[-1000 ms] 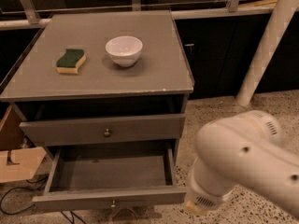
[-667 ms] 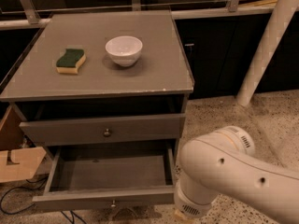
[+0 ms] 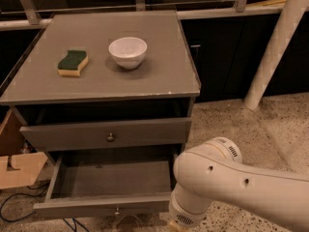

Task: Close middle drawer

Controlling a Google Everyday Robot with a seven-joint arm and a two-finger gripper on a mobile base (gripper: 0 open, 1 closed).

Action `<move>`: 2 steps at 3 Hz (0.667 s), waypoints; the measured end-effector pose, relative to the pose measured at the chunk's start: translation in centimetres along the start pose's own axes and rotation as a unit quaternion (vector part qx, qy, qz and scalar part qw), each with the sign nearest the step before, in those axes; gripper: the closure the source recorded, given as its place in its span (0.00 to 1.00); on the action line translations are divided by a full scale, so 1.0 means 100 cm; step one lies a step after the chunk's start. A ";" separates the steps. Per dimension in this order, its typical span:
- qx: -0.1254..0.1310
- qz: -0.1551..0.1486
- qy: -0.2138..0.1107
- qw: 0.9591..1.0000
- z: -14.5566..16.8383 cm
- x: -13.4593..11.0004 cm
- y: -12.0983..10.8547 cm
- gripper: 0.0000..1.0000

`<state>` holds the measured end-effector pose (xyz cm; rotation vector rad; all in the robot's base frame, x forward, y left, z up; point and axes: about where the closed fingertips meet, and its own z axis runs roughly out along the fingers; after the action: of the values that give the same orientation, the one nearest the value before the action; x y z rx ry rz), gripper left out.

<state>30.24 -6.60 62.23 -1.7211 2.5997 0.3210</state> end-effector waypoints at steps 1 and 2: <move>0.003 0.034 -0.027 0.999 0.033 -0.013 -0.002 1.00; 0.024 0.067 -0.066 0.995 0.064 -0.039 -0.033 1.00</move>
Offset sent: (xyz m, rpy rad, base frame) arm 0.0390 0.0475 -0.0734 0.1268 -0.0658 -0.2184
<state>34.11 -3.12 55.85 -1.4626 2.6090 0.3566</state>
